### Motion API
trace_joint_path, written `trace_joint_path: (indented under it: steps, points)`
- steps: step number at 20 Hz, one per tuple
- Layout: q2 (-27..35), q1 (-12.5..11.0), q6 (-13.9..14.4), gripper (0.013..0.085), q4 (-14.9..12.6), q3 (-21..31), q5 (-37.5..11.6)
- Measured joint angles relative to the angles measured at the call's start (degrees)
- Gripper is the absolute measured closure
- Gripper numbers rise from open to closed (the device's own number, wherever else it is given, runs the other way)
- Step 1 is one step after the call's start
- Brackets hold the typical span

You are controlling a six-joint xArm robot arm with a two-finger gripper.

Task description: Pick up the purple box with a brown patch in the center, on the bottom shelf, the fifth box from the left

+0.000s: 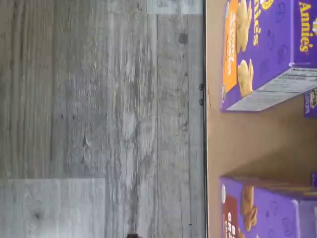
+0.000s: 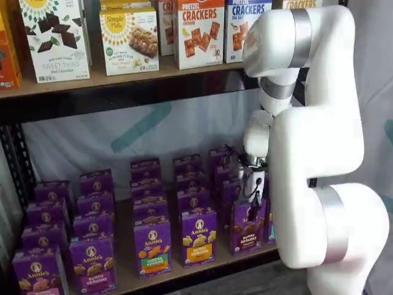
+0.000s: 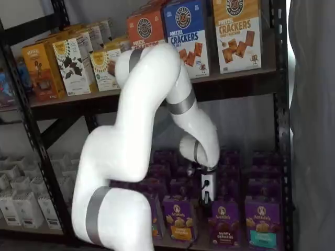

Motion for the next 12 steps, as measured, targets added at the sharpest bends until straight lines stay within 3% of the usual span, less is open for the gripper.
trace_joint_path:
  steps: [2, 5, 10, 12]
  points:
    - [0.5, -0.2, 1.4, 0.0130, -1.6, -1.9, 3.4]
    - [1.3, -0.3, 1.6, 0.0130, -1.7, -3.6, 5.2]
    - [2.0, 0.0, -2.8, 0.0130, 3.5, -4.4, 3.8]
    - [2.4, 0.1, -3.6, 0.0130, 4.5, -4.8, 3.1]
